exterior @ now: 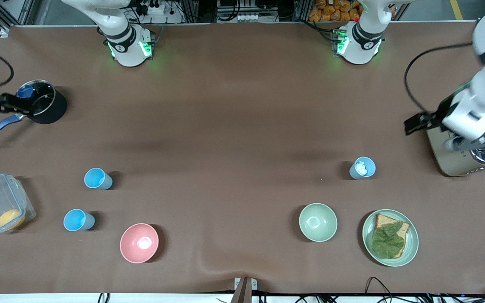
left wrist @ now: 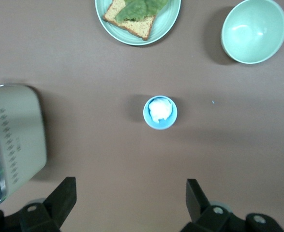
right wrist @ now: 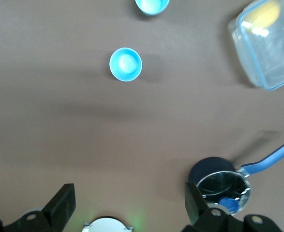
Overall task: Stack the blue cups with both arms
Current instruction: 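Move the left gripper to the tissue cup while the right gripper reaches a blue cup, then grasp the tissue cup with the left gripper while the right gripper grasps the blue cup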
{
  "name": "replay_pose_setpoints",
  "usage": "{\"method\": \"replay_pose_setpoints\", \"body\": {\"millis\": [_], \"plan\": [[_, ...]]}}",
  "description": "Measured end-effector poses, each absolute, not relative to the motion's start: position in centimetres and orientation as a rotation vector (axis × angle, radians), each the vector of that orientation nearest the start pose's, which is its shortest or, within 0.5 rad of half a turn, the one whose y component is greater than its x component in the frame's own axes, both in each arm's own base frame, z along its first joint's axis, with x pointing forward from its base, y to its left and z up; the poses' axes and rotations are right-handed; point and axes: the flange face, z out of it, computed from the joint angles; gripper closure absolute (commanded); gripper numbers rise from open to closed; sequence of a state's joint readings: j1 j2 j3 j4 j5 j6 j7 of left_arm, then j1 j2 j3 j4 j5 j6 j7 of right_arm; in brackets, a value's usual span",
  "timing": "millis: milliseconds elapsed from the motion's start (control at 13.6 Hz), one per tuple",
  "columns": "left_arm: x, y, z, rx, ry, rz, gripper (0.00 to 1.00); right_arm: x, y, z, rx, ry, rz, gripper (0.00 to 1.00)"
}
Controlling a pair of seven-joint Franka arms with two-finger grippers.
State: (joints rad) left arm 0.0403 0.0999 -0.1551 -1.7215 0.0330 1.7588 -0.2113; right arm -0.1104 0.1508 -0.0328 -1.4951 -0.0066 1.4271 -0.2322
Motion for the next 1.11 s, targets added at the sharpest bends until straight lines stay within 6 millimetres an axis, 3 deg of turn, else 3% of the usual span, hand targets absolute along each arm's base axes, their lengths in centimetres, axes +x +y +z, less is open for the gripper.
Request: {"method": "replay_pose_setpoints", "body": {"millis": [148, 443, 664, 885, 959, 1107], "plan": [[58.4, -6.0, 46.6, -3.106, -0.13, 0.062, 0.0, 58.2, -10.6, 53.8, -3.048, -0.115, 0.37, 0.0], [58.3, -5.5, 38.2, -3.118, -0.124, -0.02, 0.0, 61.0, -11.4, 50.4, -3.035, -0.118, 0.379, 0.0], [59.2, -4.0, 32.7, -3.133, -0.152, -0.008, 0.0, 63.6, -10.5, 47.6, -3.047, -0.15, 0.31, 0.0], [59.6, -3.8, 28.2, -3.144, -0.153, 0.039, 0.0, 66.4, -7.6, 42.7, -3.061, -0.224, 0.259, 0.0], [59.6, -3.9, 27.3, -3.146, -0.151, 0.054, 0.06, 67.1, -6.7, 40.6, -3.065, -0.243, 0.243, 0.0], [59.5, -4.0, 26.0, -3.149, -0.148, 0.075, 0.3, 67.6, -6.3, 36.4, -3.074, -0.248, 0.212, 0.0]]}}
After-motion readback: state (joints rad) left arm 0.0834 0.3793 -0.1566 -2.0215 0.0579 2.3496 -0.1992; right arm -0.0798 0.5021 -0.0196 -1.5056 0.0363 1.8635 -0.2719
